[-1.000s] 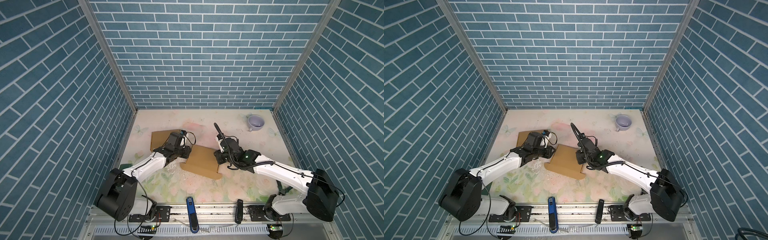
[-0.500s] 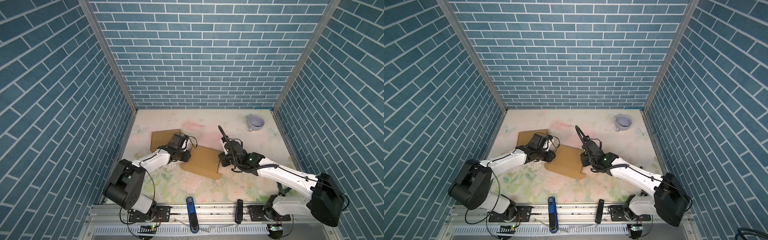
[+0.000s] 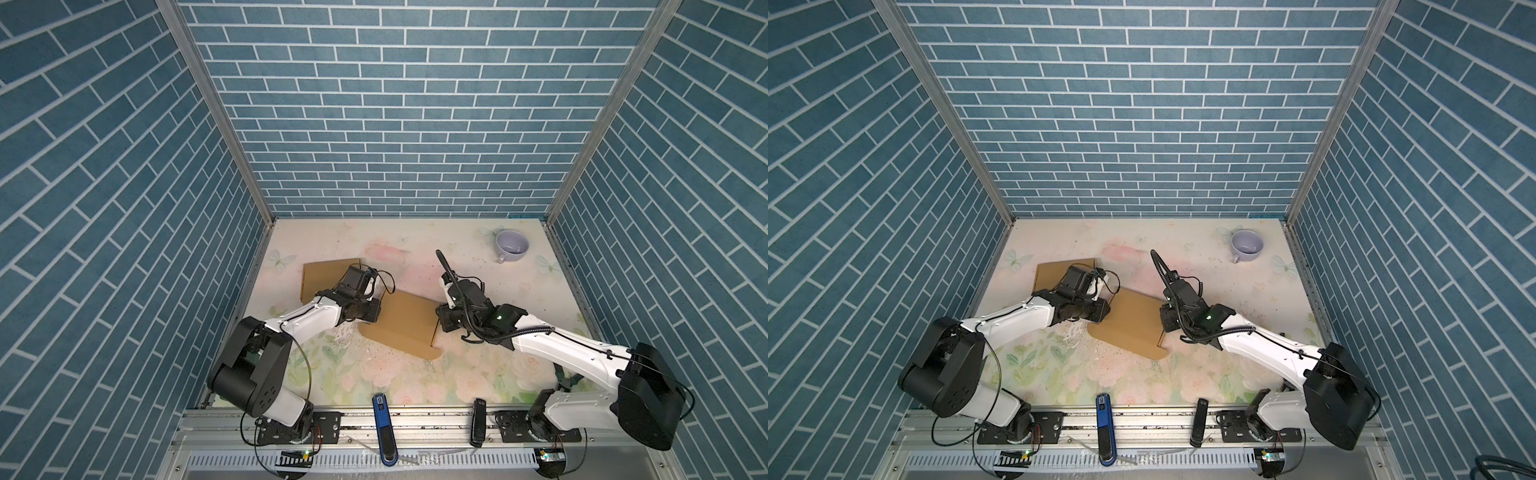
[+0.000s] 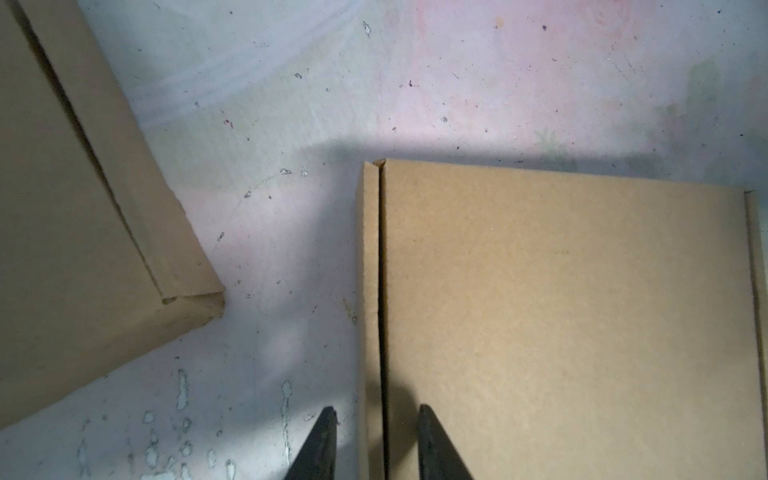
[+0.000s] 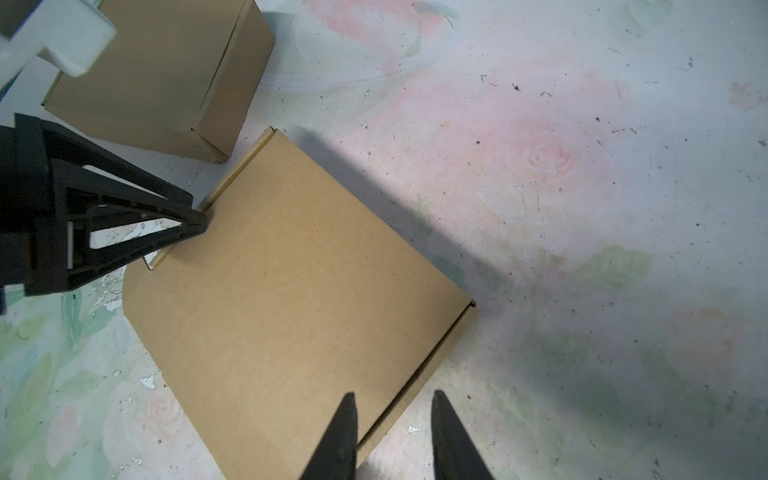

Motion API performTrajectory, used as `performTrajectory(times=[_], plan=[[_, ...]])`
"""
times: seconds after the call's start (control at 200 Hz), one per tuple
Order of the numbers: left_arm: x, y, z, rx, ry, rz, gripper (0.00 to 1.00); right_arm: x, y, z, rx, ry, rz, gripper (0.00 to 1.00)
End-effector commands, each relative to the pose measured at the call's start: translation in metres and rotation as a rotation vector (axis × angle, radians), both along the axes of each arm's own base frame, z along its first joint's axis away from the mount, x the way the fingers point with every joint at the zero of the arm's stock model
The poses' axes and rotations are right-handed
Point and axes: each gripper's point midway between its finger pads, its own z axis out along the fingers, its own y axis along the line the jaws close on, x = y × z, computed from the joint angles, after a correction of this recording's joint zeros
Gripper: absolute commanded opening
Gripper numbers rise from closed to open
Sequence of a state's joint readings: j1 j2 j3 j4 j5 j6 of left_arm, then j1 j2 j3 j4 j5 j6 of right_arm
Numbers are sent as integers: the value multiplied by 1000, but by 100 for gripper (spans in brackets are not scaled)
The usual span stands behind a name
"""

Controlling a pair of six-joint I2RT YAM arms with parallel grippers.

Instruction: Fold the paper box

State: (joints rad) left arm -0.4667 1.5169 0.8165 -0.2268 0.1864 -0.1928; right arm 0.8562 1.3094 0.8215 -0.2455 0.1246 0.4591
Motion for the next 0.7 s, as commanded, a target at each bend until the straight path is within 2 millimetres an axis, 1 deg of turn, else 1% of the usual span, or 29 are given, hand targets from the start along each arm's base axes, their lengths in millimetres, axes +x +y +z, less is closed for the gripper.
performTrajectory(times=[0.0, 0.22, 0.38, 0.535, 0.695], plan=[[7, 4, 7, 19, -22, 13, 36, 0, -1, -9, -1, 13, -1, 31], [12, 5, 13, 4, -50, 27, 36, 0, -1, -11, -5, 17, -2, 30], [12, 6, 1, 23, -13, 21, 30, 0, 0, -11, -1, 17, -1, 30], [10, 6, -9, 30, 9, 23, 28, 0, -1, -13, -1, 17, -4, 29], [9, 6, -14, 34, 19, 21, 24, -1, -2, -12, -5, 16, -6, 29]])
